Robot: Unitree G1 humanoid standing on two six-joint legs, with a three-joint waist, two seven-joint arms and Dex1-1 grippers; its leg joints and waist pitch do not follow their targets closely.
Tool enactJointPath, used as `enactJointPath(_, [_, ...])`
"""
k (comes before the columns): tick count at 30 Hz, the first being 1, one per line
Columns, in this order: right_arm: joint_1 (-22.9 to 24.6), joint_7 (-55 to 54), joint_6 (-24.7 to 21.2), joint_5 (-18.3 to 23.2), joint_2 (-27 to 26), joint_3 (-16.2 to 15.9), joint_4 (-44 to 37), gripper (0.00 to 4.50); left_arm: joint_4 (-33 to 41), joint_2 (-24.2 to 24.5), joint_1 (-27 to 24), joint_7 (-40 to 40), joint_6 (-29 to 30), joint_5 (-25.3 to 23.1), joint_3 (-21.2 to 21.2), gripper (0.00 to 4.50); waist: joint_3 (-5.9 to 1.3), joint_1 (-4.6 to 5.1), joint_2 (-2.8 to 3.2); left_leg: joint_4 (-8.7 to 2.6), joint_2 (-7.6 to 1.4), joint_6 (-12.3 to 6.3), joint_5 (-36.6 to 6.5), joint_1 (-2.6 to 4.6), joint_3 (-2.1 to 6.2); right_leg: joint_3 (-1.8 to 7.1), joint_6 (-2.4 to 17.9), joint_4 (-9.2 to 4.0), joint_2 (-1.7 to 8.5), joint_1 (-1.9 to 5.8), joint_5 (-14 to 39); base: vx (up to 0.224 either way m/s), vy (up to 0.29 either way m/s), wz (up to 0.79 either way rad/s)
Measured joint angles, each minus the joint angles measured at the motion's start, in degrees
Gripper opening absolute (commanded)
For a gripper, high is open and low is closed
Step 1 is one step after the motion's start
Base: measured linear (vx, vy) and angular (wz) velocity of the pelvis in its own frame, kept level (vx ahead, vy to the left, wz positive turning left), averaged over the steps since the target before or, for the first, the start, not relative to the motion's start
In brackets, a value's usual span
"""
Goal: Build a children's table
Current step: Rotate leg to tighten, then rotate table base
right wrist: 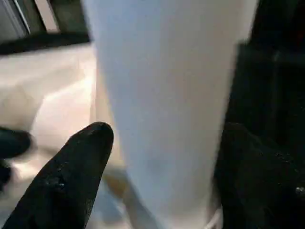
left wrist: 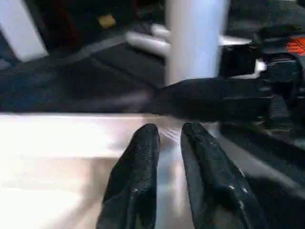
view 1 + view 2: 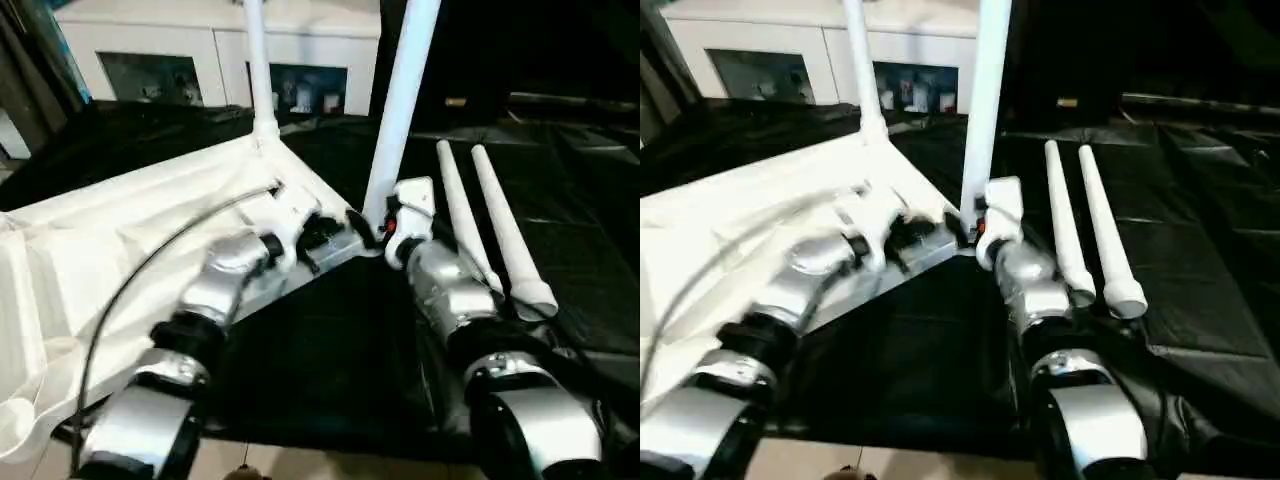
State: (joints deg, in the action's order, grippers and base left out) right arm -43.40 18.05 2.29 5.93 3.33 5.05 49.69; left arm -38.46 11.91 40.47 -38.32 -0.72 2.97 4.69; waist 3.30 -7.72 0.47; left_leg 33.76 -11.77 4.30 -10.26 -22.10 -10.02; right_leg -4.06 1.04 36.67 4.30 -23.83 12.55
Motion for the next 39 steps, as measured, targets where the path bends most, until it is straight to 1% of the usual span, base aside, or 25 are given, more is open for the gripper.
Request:
enactJointPath(4, [3.7,1.9,0.3,-0.9,2.1,-1.2,-4.6,3.93,4.2,7.2,-2.9,3.1,1.3,-0.2,-4.2,1.49,0.01,-0.18,-0.02,0.01,-0.03,-0.01,0.0,-0.06,0.0,-0.02,0.0,0.08,-0.01,-0.11,0.0,0.0,0.0,0.0])
enactJointPath(6, [6.7,4.1,-1.0,-1.2,3.3,-2.4,-9.5,3.93,6.2,12.1,-4.8,5.5,2.5,-1.6,-6.4,1.49,0.03,-0.32,-0.07,0.05,-0.03,0.0,0.0,-0.05,0.0,-0.01,0.0,0.06,-0.02,-0.08,0.0,0.0,0.0,0.0])
enactJointPath(7, [7.5,4.7,-1.6,-1.3,4.0,-2.5,-10.4,3.93,6.2,13.5,-5.0,6.5,3.0,-2.1,-7.6,1.49,0.04,-0.28,-0.08,0.09,-0.02,0.01,0.0,-0.06,0.0,0.0,0.0,0.04,-0.01,-0.07,0.0,0.0,0.0,0.0])
enactJointPath(9, [9.4,6.6,-3.4,-1.2,5.0,-3.1,-14.3,3.93,7.7,16.6,-6.3,8.9,4.6,-3.2,-9.6,1.49,0.05,-0.36,-0.31,0.11,-0.01,0.12,0.0,-0.03,-0.02,0.06,0.0,0.04,-0.01,-0.02,0.0,0.0,0.0,0.0])
enactJointPath(11, [10.7,8.2,-4.7,-1.0,5.3,-3.8,-17.4,3.93,8.6,18.4,-7.3,10.4,6.4,-4.1,-11.3,1.22,0.03,-0.42,-0.48,0.16,-0.02,0.32,-0.1,0.06,0.0,0.06,-0.1,0.06,0.0,0.09,0.0,0.0,0.0,0.0])
enactJointPath(12, [11.1,8.8,-5.2,-0.8,5.4,-4.1,-18.5,3.93,9.0,18.9,-7.7,10.9,7.1,-4.3,-11.7,1.22,0.02,-0.48,-0.54,0.17,-0.01,0.33,-0.1,0.07,0.0,0.07,-0.1,0.06,0.0,0.12,-0.1,0.0,0.0,0.0])
enactJointPath(13, [12.7,10.2,-7.1,0.3,5.6,-4.9,-22.2,3.75,11.1,20.2,-9.1,11.9,9.2,-4.9,-11.9,1.08,0.0,-0.42,-0.65,0.16,-0.02,0.34,-0.1,0.08,-0.01,0.08,-0.1,0.06,0.0,0.12,-0.1,0.0,0.0,0.0])
enactJointPath(14, [15.3,13.1,-9.1,2.0,6.1,-6.1,-27.1,3.58,12.3,23.0,-11.1,13.3,12.1,-5.5,-13.2,0.94,0.01,-0.16,-0.9,0.12,-0.05,0.35,-0.1,0.16,0.0,0.07,-0.1,0.08,-0.04,0.14,-0.1,0.0,0.0,0.0])
enactJointPath(15, [17.0,14.8,-10.6,3.0,6.5,-7.0,-29.4,3.58,12.4,25.3,-12.1,14.1,14.3,-6.1,-14.3,0.94,0.04,0.3,-1.14,0.11,-0.12,0.35,-0.1,0.17,0.01,0.07,-0.1,0.08,-0.13,0.12,-0.1,0.0,0.0,0.0])
enactJointPath(16, [17.7,15.7,-11.7,3.2,6.6,-7.8,-29.8,3.58,12.3,27.1,-13.0,14.8,16.0,-6.5,-15.4,0.84,0.04,0.76,-1.29,0.1,-0.15,0.39,-0.1,0.16,0.06,0.05,-0.1,0.08,-0.18,0.11,-0.1,0.0,0.0,0.0])
enactJointPath(17, [18.0,15.9,-13.3,2.6,6.6,-8.6,-29.3,3.55,12.2,28.4,-13.6,15.5,17.4,-7.4,-16.0,0.75,0.05,0.95,-1.35,0.1,-0.13,0.44,0.0,0.13,0.11,0.04,-0.1,0.08,-0.19,0.12,-0.1,0.0,0.0,0.0])
enactJointPath(18, [18.0,15.8,-14.0,2.1,6.5,-9.1,-29.0,3.55,12.2,28.6,-13.7,15.8,17.9,-8.0,-16.0,0.75,0.06,0.97,-1.37,0.1,-0.1,0.48,0.0,0.12,0.11,0.06,-0.1,0.08,-0.16,0.11,-0.1,0.0,0.0,0.0])
enactJointPath(19, [18.0,15.6,-14.4,1.6,6.3,-9.8,-28.9,3.35,12.2,28.6,-13.7,16.0,18.1,-8.5,-16.0,0.68,0.05,0.77,-1.39,0.11,-0.08,0.51,0.0,0.13,0.12,0.05,-0.1,0.08,-0.13,0.15,-0.1,0.0,0.0,0.0])
enactJointPath(20, [17.7,15.5,-14.9,0.8,5.7,-10.6,-28.4,3.23,12.2,28.9,-14.0,16.0,18.3,-9.4,-15.3,0.59,0.02,0.56,-1.51,0.14,-0.08,0.52,0.0,0.16,0.12,0.06,-0.1,0.08,-0.12,0.19,-0.2,0.0,0.0,0.0])
enactJointPath(22, [16.5,15.0,-17.2,-0.5,5.3,-11.9,-27.7,3.16,12.2,29.6,-15.1,15.8,19.7,-10.2,-14.4,0.38,0.05,0.6,-1.75,0.15,-0.07,0.54,0.1,0.23,0.11,0.09,-0.1,0.07,-0.12,0.22,-0.2,0.0,0.0,0.0])
enactJointPath(24, [16.4,14.8,-18.7,-1.8,5.3,-12.5,-27.1,3.06,12.2,29.6,-16.3,15.3,21.0,-10.6,-13.7,0.32,0.04,0.39,-2.27,0.15,-0.08,0.56,0.1,0.23,0.14,0.07,-0.1,0.07,-0.11,0.25,-0.2,0.0,0.0,0.0])
enactJointPath(25, [16.4,14.8,-19.8,-1.9,5.4,-12.7,-27.1,2.9,12.2,29.7,-16.8,15.2,21.5,-10.6,-13.4,0.24,0.05,0.29,-2.5,0.15,-0.08,0.56,0.1,0.22,0.14,0.06,-0.1,0.06,-0.12,0.24,-0.2,0.0,0.0,0.0])
enactJointPath(26, [16.4,14.8,-21.0,-1.8,5.6,-13.1,-27.2,2.79,12.2,29.7,-17.3,14.8,21.9,-10.6,-13.1,0.13,0.01,0.23,-2.67,0.15,-0.08,0.56,0.1,0.2,0.14,0.06,-0.1,0.03,-0.12,0.24,-0.2,0.0,0.0,0.0])
enactJointPath(27, [16.4,14.8,-21.9,-1.8,5.7,-13.3,-27.5,2.79,12.2,29.7,-17.4,14.3,22.2,-10.5,-12.7,0.13,-0.02,0.16,-2.78,0.15,-0.07,0.56,0.1,0.19,0.14,0.07,-0.1,0.04,-0.12,0.25,-0.2,0.0,0.0,0.0])
enactJointPath(30, [16.4,14.6,-24.5,-2.0,5.9,-14.5,-28.4,2.56,12.2,29.9,-17.5,10.9,22.8,-10.4,-10.7,0.0,-0.06,-0.18,-2.87,0.15,-0.07,0.56,0.1,0.24,0.13,0.07,-0.1,0.05,-0.12,0.26,-0.2,0.0,0.0,0.0])
enactJointPath(31, [16.4,14.6,-24.9,-2.1,5.9,-14.7,-28.4,2.56,12.2,29.9,-17.6,10.2,22.9,-10.5,-10.2,0.0,-0.06,-0.24,-2.86,0.15,-0.07,0.57,0.1,0.24,0.14,0.07,-0.1,0.06,-0.12,0.26,-0.2,0.0,0.0,0.0])
enactJointPath(33, [16.3,14.3,-26.6,-2.1,5.8,-14.6,-28.4,2.31,11.5,30.6,-18.4,7.7,23.0,-10.7,-8.6,0.0,-0.06,-0.33,-2.86,0.14,-0.07,0.59,0.1,0.31,0.14,0.07,-0.1,0.09,-0.12,0.29,-0.2,0.0,0.0,0.0])
enactJointPath(34, [16.3,14.2,-27.1,-2.2,5.8,-14.5,-28.3,2.31,11.2,30.7,-18.8,6.7,23.1,-10.6,-8.1,0.0,-0.06,-0.33,-2.86,0.14,-0.07,0.59,0.1,0.34,0.13,0.08,-0.1,0.09,-0.12,0.31,-0.2,0.0,0.0,0.0])
enactJointPath(37, [15.5,13.7,-26.9,-2.7,5.1,-14.5,-26.3,1.99,12.4,30.9,-19.5,3.0,24.6,-9.5,-7.7,0.0,-0.04,-0.25,-2.83,0.13,-0.07,0.6,0.1,0.58,0.11,0.1,-0.1,0.1,-0.12,0.49,-0.2,0.0,0.0,0.0])
enactJointPath(39, [14.0,13.1,-25.8,-3.2,4.0,-14.4,-23.3,1.89,13.8,31.0,-19.8,0.2,25.0,-8.9,-6.6,0.0,-0.02,-0.21,-2.79,0.1,-0.07,0.61,0.1,0.78,0.08,0.13,-0.1,0.09,-0.11,0.64,-0.2,0.0,0.0,0.0])
